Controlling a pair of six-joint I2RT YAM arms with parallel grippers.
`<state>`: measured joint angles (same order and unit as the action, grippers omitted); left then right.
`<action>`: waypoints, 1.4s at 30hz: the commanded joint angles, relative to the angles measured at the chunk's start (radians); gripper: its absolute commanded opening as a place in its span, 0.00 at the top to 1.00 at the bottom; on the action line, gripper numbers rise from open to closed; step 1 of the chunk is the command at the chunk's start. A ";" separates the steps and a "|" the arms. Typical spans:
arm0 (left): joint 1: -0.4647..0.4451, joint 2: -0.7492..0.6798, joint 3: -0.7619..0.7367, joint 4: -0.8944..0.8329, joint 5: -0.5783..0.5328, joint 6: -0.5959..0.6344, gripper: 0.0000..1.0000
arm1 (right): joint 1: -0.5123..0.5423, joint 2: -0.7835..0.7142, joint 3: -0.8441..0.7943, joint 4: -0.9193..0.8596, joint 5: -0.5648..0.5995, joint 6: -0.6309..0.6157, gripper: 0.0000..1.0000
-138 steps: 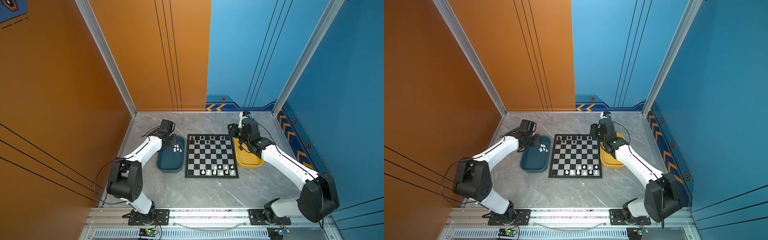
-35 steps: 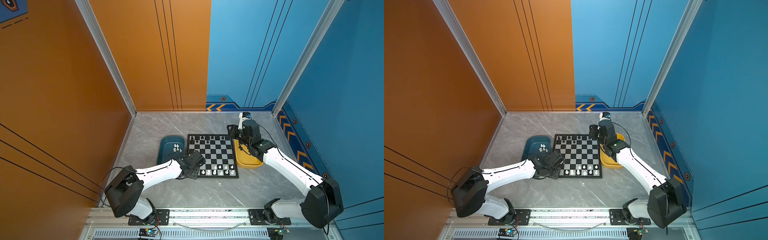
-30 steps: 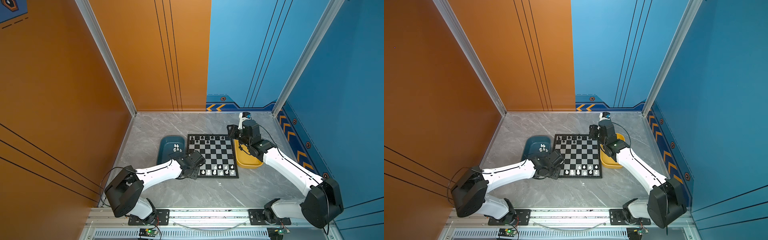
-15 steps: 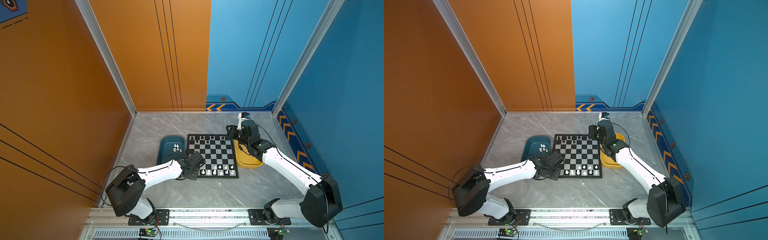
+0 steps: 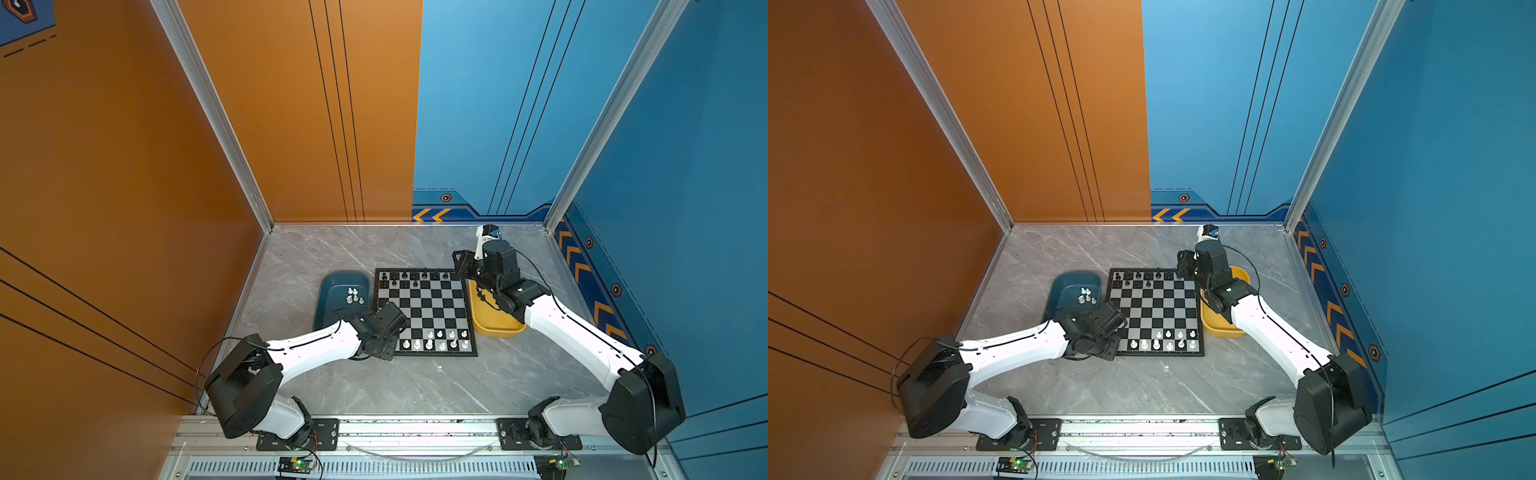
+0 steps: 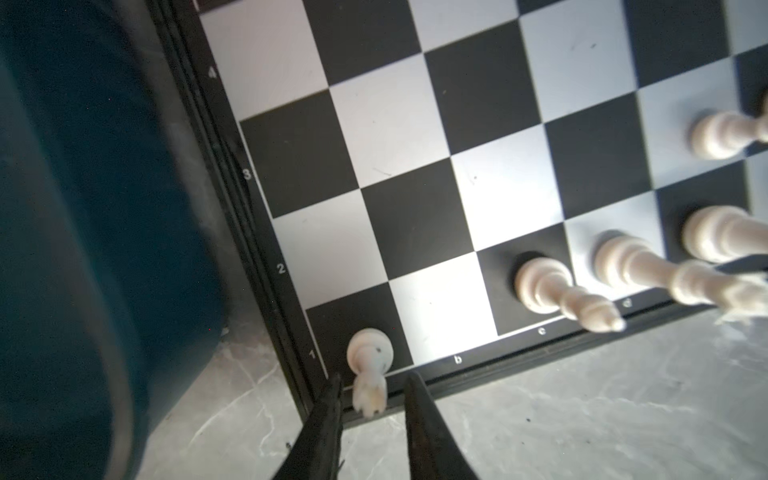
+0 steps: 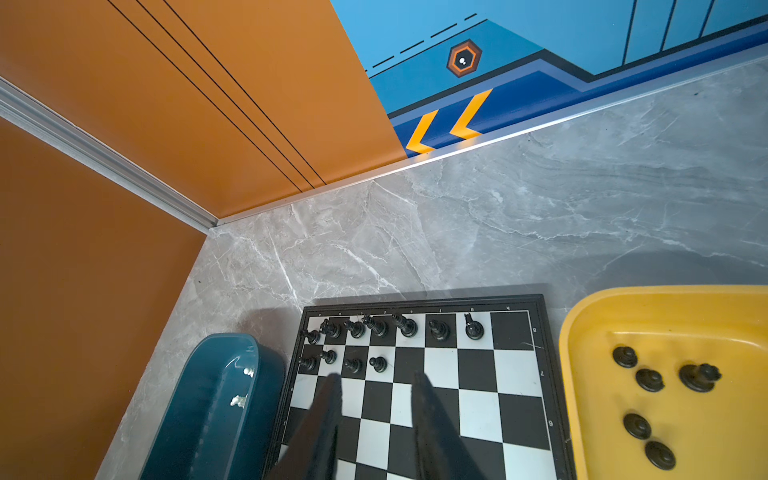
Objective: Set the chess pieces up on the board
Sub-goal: 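Lower the white pawn onto the corner square and open the left gripper, then move the left gripper back over the teal tray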
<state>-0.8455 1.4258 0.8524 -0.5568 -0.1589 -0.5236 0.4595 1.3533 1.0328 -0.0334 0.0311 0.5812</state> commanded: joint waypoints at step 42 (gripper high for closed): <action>0.580 -0.058 0.047 0.189 0.105 0.253 0.56 | -0.009 0.046 0.033 -0.005 0.010 -0.011 0.69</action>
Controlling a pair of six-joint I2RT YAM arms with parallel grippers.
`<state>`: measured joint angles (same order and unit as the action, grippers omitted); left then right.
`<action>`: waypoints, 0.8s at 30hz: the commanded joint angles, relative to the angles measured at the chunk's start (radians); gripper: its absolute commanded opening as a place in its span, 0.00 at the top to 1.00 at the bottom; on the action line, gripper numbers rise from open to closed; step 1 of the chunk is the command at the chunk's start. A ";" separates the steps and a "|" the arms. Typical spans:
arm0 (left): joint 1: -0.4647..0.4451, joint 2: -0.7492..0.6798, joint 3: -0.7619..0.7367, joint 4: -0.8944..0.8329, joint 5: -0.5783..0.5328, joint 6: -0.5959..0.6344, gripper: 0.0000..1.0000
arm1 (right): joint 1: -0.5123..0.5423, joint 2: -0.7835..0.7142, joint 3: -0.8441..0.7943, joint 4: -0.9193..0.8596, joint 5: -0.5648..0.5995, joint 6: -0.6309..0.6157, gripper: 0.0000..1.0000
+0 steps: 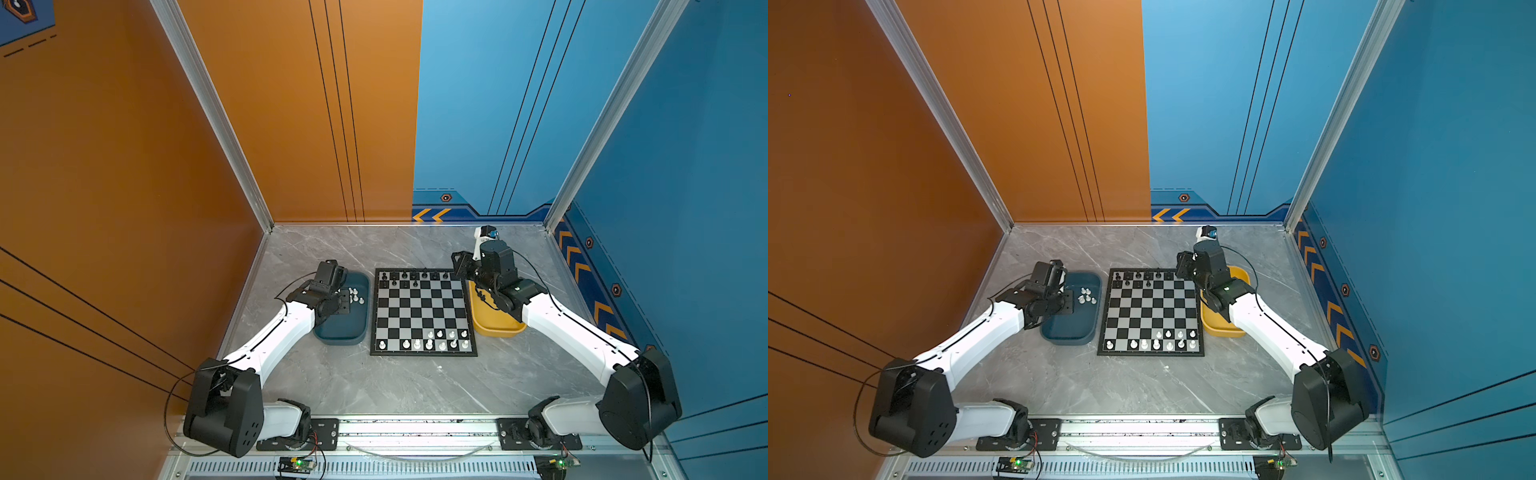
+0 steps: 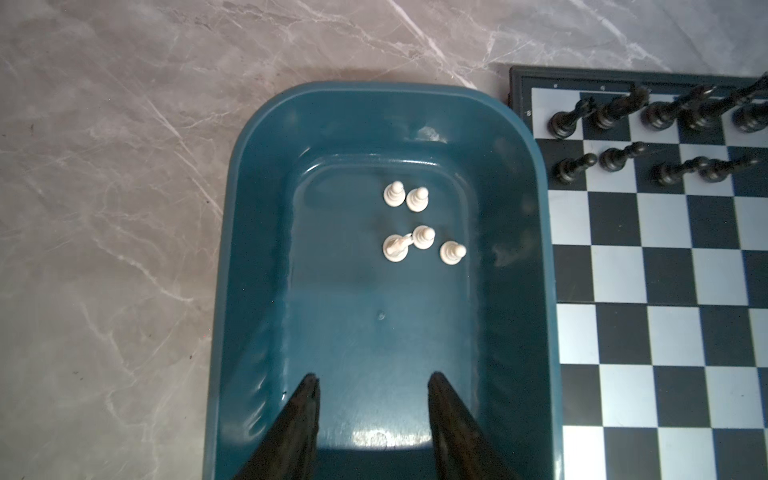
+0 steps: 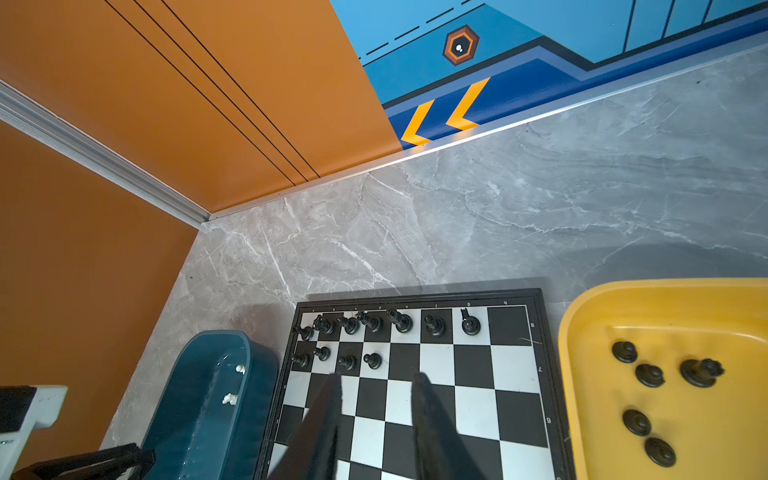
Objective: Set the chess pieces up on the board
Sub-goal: 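Move the left gripper back over the teal tray, then lower the left gripper into the teal tray and grasp another white piece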
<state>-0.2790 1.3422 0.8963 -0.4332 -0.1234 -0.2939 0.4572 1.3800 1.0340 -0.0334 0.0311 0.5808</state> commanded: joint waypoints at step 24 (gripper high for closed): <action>0.060 0.216 0.051 0.178 0.123 0.105 0.61 | -0.011 0.068 0.056 -0.007 -0.010 -0.013 0.69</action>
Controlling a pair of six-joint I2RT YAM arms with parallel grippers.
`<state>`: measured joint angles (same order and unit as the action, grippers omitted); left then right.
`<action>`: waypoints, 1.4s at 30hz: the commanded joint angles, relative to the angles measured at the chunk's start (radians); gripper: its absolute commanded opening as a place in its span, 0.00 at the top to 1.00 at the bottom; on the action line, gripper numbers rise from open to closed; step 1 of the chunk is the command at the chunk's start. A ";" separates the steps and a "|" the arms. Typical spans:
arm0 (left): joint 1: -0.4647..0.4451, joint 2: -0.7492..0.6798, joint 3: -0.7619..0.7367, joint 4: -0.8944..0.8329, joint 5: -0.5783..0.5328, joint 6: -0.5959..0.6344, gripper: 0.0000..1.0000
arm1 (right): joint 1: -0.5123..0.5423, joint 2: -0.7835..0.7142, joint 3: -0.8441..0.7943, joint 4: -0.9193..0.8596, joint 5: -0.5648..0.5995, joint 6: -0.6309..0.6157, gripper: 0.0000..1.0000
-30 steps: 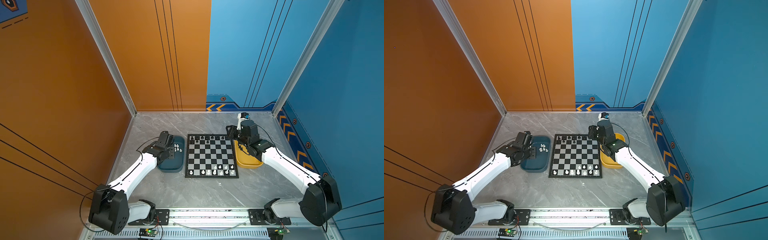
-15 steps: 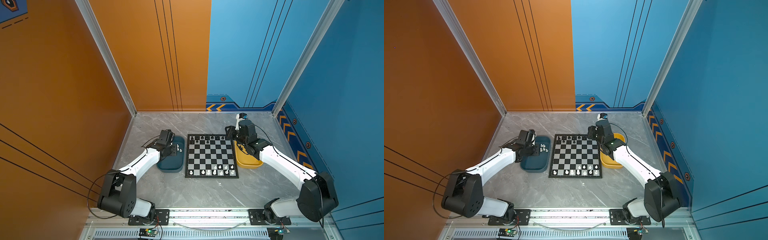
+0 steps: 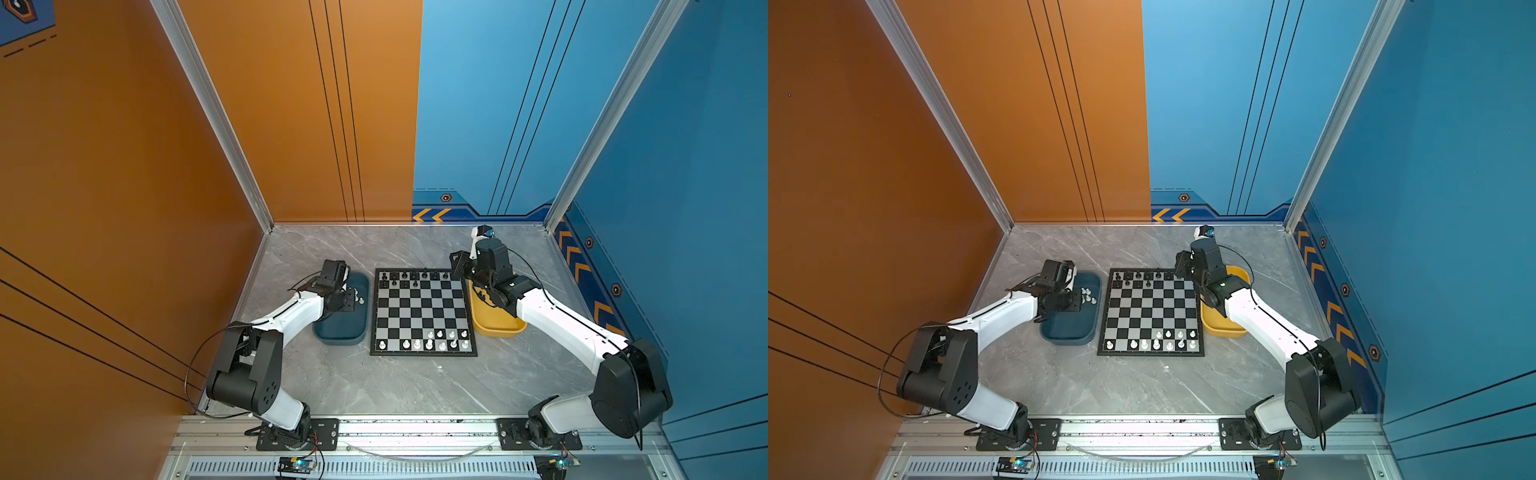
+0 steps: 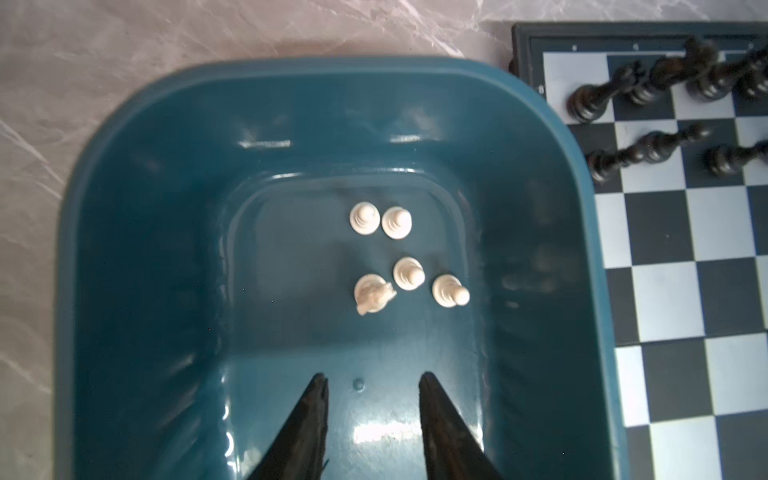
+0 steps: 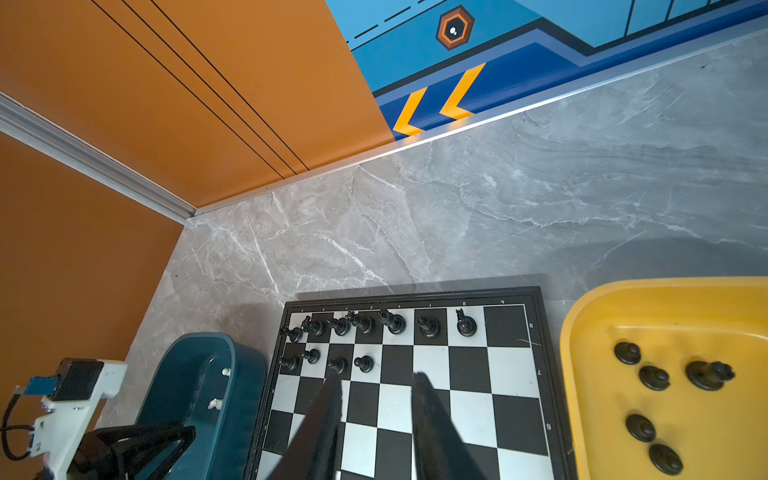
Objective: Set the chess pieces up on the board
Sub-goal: 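Lower the left gripper into the teal tray and grasp another white piece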
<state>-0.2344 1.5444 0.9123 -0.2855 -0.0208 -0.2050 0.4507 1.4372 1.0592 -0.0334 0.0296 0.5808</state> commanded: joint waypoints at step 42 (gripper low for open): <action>0.029 0.137 0.062 0.045 0.073 -0.022 0.66 | -0.010 0.019 0.038 -0.011 -0.026 -0.015 0.69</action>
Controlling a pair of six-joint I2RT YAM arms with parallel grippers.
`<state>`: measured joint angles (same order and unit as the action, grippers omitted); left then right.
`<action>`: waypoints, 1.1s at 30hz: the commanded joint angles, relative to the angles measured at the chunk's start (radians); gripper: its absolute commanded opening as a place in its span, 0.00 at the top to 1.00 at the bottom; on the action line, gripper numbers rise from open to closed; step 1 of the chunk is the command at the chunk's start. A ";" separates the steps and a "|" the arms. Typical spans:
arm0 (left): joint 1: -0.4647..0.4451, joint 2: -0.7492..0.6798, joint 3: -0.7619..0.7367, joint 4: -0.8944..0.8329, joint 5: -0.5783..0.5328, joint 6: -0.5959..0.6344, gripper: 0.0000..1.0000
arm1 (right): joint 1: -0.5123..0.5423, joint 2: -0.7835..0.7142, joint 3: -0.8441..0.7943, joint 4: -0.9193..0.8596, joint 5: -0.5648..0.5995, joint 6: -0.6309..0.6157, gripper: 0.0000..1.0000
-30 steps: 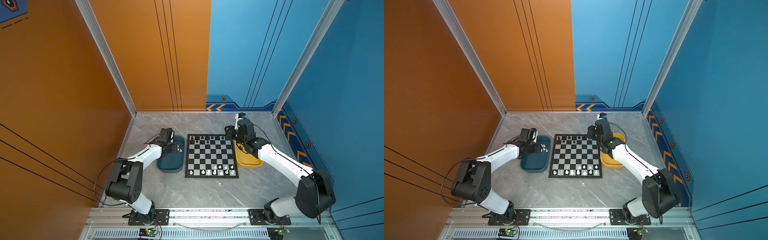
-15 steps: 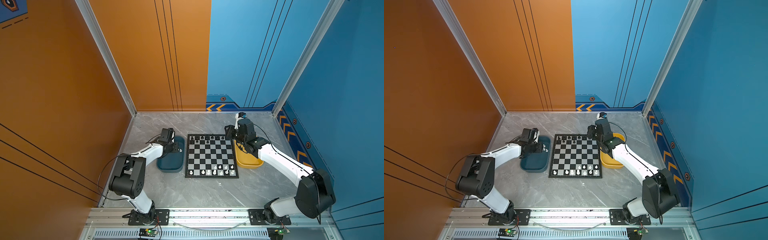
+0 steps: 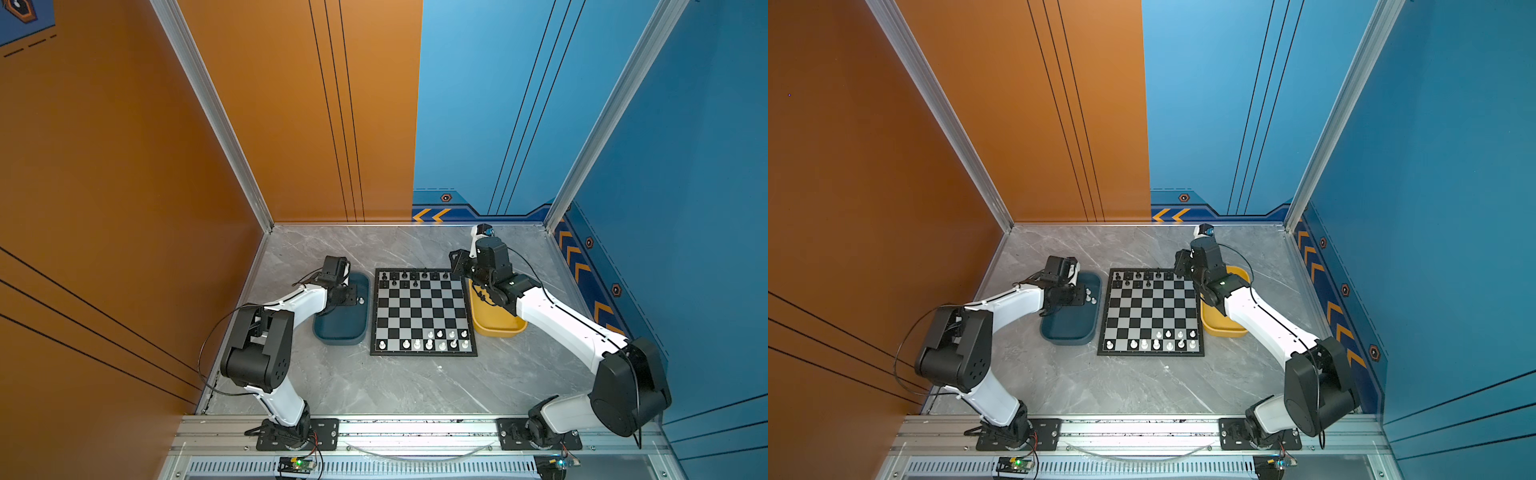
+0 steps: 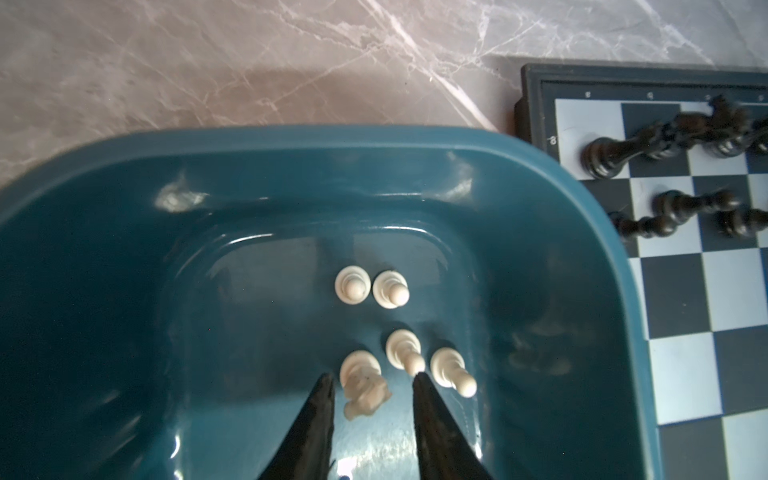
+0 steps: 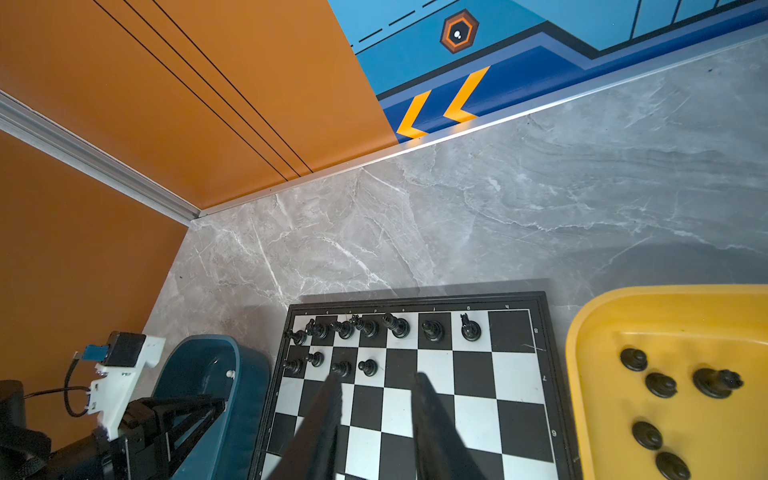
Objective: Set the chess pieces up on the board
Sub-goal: 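Lower the left gripper into the teal tray and grasp another white piece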
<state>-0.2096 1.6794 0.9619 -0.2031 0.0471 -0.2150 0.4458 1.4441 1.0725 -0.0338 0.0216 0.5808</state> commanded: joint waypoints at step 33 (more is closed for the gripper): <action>-0.011 0.033 0.041 -0.054 0.025 -0.012 0.80 | -0.007 0.027 0.031 -0.011 -0.022 -0.015 0.69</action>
<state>-0.2127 1.6901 0.9688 -0.2268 0.0547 -0.2253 0.4450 1.4555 1.0729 -0.0338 0.0174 0.5808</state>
